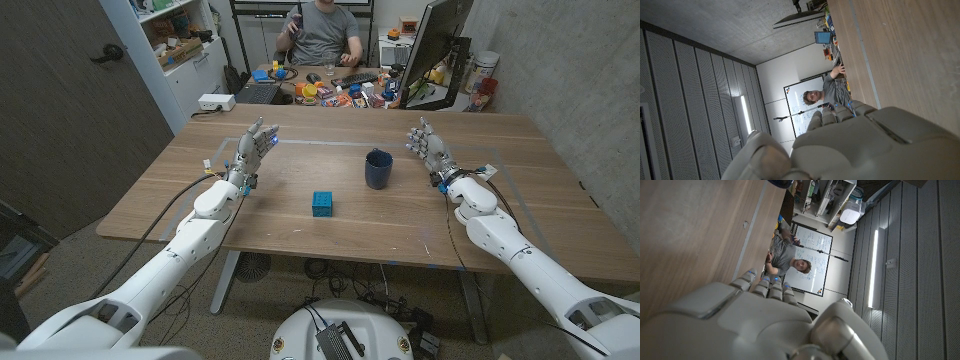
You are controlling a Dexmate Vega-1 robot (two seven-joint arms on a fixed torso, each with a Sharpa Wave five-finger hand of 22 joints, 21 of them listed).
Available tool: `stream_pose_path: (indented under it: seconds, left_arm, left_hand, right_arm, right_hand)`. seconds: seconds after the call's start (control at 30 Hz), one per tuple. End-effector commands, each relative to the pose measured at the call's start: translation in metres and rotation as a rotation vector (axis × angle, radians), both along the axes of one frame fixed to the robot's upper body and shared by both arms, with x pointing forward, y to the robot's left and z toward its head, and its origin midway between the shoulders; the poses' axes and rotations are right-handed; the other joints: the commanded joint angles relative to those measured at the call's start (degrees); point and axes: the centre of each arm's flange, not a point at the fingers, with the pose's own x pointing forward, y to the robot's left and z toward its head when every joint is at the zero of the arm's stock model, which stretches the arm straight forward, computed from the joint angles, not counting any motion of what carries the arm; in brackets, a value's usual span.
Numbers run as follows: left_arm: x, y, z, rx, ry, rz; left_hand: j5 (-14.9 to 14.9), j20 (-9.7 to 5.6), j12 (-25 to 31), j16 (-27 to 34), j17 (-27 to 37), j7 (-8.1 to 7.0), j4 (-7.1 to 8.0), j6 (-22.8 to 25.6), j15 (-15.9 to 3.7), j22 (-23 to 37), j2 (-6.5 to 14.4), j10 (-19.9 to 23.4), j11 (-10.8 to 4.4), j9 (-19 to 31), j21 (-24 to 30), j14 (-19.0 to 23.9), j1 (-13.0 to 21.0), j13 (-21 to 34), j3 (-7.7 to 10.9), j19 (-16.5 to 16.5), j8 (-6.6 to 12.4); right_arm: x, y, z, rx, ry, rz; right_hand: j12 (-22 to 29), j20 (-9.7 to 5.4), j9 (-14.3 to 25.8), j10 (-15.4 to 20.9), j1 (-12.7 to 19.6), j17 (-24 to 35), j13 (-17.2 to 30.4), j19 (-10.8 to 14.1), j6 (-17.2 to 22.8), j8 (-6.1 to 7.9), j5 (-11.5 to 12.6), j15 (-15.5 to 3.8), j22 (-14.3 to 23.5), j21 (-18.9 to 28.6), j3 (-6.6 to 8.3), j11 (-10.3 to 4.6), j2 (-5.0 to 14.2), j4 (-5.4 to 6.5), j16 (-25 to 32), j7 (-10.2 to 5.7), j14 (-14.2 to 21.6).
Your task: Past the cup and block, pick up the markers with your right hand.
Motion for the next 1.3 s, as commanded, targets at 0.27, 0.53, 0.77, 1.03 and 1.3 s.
stream_pose_path:
  seconds: [0.27,0.53,0.77,1.03,1.3]
  left_arm:
    - [0.003,-0.008,0.006,0.002,-0.016,-0.024]
    - [0.007,-0.009,0.009,0.008,-0.018,-0.032]
    - [0.014,-0.011,0.006,0.008,-0.005,-0.044]
    - [0.025,-0.016,0.000,0.010,0.014,-0.068]
    - [0.030,-0.011,-0.001,0.004,0.021,-0.069]
  left_hand:
    - [0.2,-4.35,0.4,0.4,0.1,-0.06,-0.02,0.5,-3.99,0.3,0.1,0.4,0.06,0.2,0.3,0.5,0.6,0.1,0.33,0.5,0.20]
    - [0.2,-4.35,0.4,0.4,0.1,-0.06,-0.02,0.5,-3.99,0.3,0.1,0.4,0.06,0.2,0.3,0.5,0.6,0.1,0.33,0.5,0.20]
    - [0.2,-4.35,0.4,0.4,0.1,-0.06,-0.02,0.5,-3.99,0.3,0.1,0.4,0.06,0.2,0.3,0.5,0.6,0.1,0.33,0.5,0.20]
    - [0.2,-4.35,0.4,0.4,0.1,-0.06,-0.02,0.5,-3.99,0.3,0.1,0.4,0.06,0.2,0.3,0.5,0.6,0.1,0.33,0.5,0.20]
    - [0.2,-4.35,0.4,0.4,0.1,-0.06,-0.02,0.5,-3.99,0.3,0.1,0.4,0.06,0.2,0.3,0.5,0.6,0.1,0.33,0.5,0.20]
  right_arm:
    - [-0.030,-0.018,0.009,-0.129,-0.031,-0.103]
    - [-0.055,-0.037,0.013,-0.226,-0.049,-0.225]
    - [-0.087,-0.056,0.015,-0.349,-0.063,-0.386]
    - [-0.130,-0.076,0.013,-0.523,-0.074,-0.602]
    - [-0.169,-0.096,0.007,-0.659,-0.031,-0.744]
  right_hand:
    - [0.3,0.06,0.2,0.3,1.0,0.2,0.2,0.7,-0.2,0.36,0.4,0.18,0.1,0.0,-0.18,0.07,-0.08,-0.51,0.5,1.14,0.5]
    - [0.3,0.29,0.2,0.5,2.0,0.2,0.2,1.6,-0.5,0.39,0.6,0.46,0.1,0.0,0.09,0.27,-0.37,-1.24,0.6,1.44,0.9]
    - [0.8,2.63,0.2,1.5,4.9,0.1,0.2,4.7,-0.4,0.71,1.2,1.82,0.1,0.1,0.77,-0.17,-1.12,-3.37,1.1,1.63,2.9]
    - [1.2,4.18,0.2,3.1,8.2,0.1,0.2,10.0,3.0,1.75,2.1,0.84,0.1,0.5,1.12,0.29,-2.52,-6.10,1.8,2.19,7.4]
    - [0.7,8.67,0.4,2.4,10.6,0.2,0.2,15.7,2.7,1.13,3.1,2.88,0.2,1.0,1.26,-1.60,-3.13,-7.84,2.0,-0.02,11.0]
